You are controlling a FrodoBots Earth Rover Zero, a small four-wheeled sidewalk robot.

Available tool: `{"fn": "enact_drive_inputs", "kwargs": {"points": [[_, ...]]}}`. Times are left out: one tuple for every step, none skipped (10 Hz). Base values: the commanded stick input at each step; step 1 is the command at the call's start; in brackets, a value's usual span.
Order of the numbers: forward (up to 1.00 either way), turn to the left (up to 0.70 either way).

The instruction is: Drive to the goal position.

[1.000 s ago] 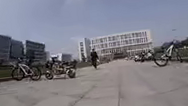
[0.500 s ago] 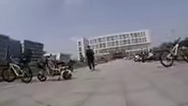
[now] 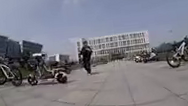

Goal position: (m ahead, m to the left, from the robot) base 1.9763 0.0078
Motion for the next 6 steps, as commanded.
{"fn": "enact_drive_inputs", "kwargs": {"points": [[1.00,-0.11],[1.00,0.00],[1.00,0.00],[1.00,0.00],[1.00,0.00],[1.00,0.00]]}}
